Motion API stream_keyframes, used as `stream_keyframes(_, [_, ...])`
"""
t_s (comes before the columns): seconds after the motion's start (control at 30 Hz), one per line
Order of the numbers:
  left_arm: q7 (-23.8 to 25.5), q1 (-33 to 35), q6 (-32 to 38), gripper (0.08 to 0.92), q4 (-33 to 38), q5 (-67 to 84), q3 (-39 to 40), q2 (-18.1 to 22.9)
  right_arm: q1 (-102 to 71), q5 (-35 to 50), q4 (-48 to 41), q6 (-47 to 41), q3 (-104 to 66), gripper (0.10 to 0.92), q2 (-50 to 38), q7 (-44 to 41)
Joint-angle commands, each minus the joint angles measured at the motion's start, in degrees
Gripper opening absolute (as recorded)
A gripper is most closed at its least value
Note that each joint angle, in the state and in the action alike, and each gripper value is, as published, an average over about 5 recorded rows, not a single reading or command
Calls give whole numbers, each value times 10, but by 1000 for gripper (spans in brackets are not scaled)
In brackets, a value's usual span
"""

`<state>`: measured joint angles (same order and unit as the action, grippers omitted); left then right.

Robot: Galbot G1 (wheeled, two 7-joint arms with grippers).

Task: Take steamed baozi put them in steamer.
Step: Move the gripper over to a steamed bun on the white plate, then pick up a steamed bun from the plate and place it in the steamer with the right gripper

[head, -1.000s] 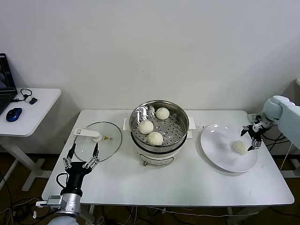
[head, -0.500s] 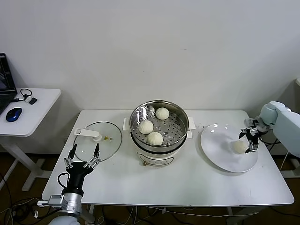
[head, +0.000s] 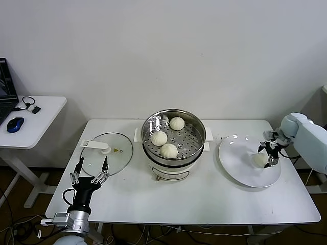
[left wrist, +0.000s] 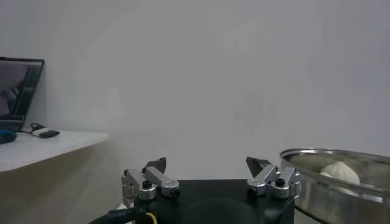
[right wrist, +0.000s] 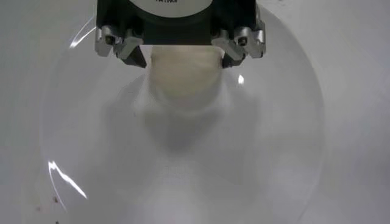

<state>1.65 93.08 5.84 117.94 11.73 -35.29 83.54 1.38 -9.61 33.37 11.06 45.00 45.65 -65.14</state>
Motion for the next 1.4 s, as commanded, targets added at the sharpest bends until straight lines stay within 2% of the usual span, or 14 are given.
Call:
stream_keyframes(0.03, [0, 0, 1, 823, -1, 1, 0, 1, -4, -10, -10, 2, -13, 823, 7, -6])
stream_keyframes(0.13, [0, -1, 1, 823, 0, 1, 0, 2, -3, -9, -10, 2, -13, 808, 7, -9])
stream_keyframes(0.33, [0, -1, 1, 823, 0, 1, 0, 3, -3, -7, -6, 2, -15, 709, 4, -13])
stream_keyframes(0.53, [0, -1, 2, 823, -2, 0, 0, 3, 21, 25, 30, -2, 13, 687, -15, -21])
stream_keyframes(1.0, [0, -1, 11, 823, -9, -12, 24, 7, 291, 287, 222, -84, 315, 701, -71, -31])
stream_keyframes(1.2, [0, 1, 17, 823, -12, -15, 32, 10, 424, 403, 274, -119, 420, 712, -55, -31])
stream_keyframes(1.4, [-1, -1, 16, 823, -6, -19, 39, 10, 491, 465, 307, -144, 482, 712, -12, -29])
